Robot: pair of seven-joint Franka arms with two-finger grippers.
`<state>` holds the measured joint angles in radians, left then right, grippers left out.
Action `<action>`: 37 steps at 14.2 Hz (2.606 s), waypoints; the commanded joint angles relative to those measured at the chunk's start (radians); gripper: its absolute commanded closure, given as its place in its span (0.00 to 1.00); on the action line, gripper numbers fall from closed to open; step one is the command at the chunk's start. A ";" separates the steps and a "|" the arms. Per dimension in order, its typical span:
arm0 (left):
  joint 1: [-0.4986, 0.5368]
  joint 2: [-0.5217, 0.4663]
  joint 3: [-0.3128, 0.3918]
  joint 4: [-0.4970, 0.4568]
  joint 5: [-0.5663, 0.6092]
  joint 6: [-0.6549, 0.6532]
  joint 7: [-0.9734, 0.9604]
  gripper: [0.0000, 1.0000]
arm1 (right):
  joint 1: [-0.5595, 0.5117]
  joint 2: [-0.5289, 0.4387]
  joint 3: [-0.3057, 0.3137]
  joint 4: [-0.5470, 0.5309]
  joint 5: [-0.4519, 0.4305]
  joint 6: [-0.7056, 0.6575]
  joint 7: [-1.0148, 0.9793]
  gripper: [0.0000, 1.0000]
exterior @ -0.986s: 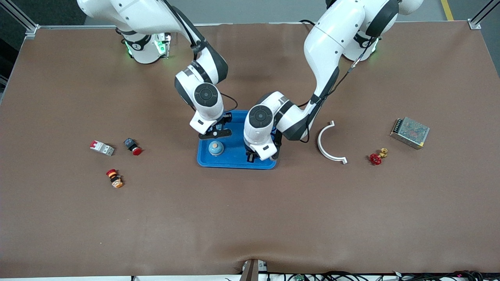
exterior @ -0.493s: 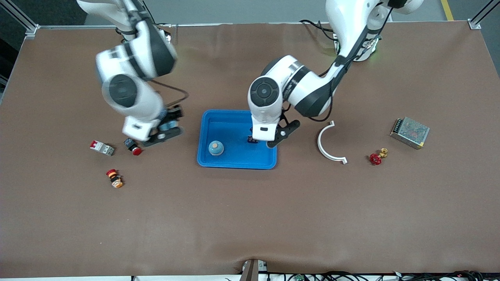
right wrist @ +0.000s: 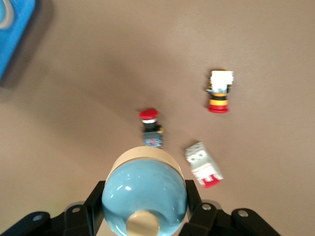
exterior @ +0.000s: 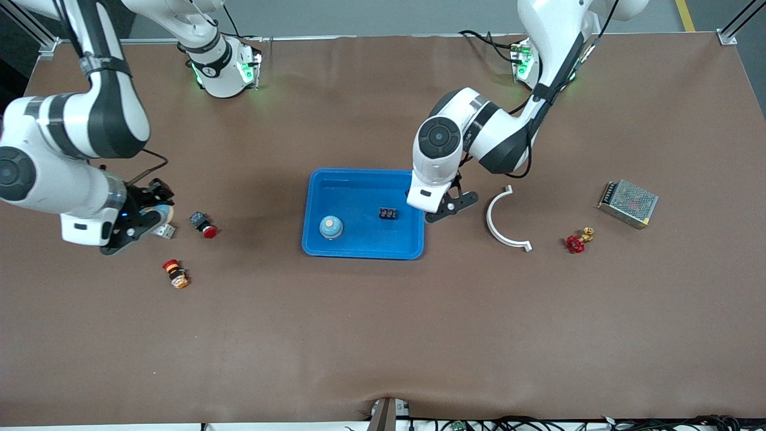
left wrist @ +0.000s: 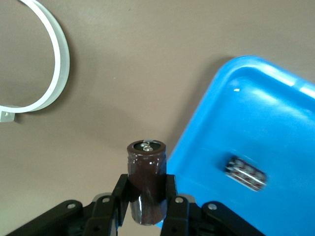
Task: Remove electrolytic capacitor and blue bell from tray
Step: 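Carry the capacitor toward the white arc while the right gripper carries the bell, then set the capacitor beside the white arc while the right gripper lowers the bell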
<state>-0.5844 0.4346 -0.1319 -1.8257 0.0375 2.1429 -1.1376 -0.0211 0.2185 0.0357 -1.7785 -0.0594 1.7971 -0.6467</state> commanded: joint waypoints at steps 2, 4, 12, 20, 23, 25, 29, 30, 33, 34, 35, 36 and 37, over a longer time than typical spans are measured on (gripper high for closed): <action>0.063 -0.076 -0.006 -0.164 0.025 0.127 0.025 1.00 | -0.104 0.007 0.024 -0.022 -0.023 0.033 -0.151 0.65; 0.076 -0.074 -0.003 -0.205 0.050 0.207 0.032 1.00 | -0.150 0.004 0.024 -0.074 -0.045 0.062 -0.233 0.65; 0.158 0.099 -0.003 -0.103 0.050 0.373 -0.122 1.00 | -0.209 -0.100 0.026 -0.445 -0.043 0.330 -0.264 0.65; 0.189 0.171 -0.002 -0.070 -0.071 0.506 -0.436 1.00 | -0.275 -0.093 0.024 -0.593 -0.045 0.505 -0.358 0.67; 0.178 0.185 0.001 -0.069 -0.059 0.531 -0.606 1.00 | -0.284 -0.096 0.024 -0.671 -0.045 0.608 -0.358 0.68; 0.176 0.191 0.001 -0.069 -0.054 0.532 -0.617 1.00 | -0.295 -0.094 0.026 -0.722 -0.045 0.678 -0.358 0.68; 0.178 0.200 0.001 -0.069 -0.005 0.535 -0.601 0.88 | -0.299 -0.088 0.024 -0.762 -0.045 0.761 -0.358 0.68; 0.181 0.199 0.001 -0.067 0.031 0.534 -0.600 0.03 | -0.301 -0.084 0.024 -0.774 -0.045 0.784 -0.358 0.68; 0.179 0.161 -0.005 -0.063 0.047 0.468 -0.625 0.00 | -0.315 -0.068 0.024 -0.822 -0.045 0.870 -0.358 0.68; 0.179 0.141 -0.011 -0.055 0.047 0.424 -0.627 0.00 | -0.315 -0.053 0.024 -0.822 -0.045 0.883 -0.358 0.68; 0.179 0.121 -0.015 -0.046 0.035 0.382 -0.631 0.00 | -0.316 -0.045 0.024 -0.823 -0.045 0.899 -0.360 0.68; 0.182 0.112 -0.038 -0.035 0.021 0.350 -0.660 0.00 | -0.318 -0.034 0.024 -0.825 -0.045 0.909 -0.360 0.68; 0.182 0.111 -0.055 -0.009 0.015 0.324 -0.700 0.00 | -0.319 -0.031 0.024 -0.828 -0.045 0.916 -0.360 0.68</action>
<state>-0.4038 0.5826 -0.1545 -1.8574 0.0576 2.5381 -1.7743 -0.3065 0.1826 0.0408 -2.5866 -0.0848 2.6807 -0.9962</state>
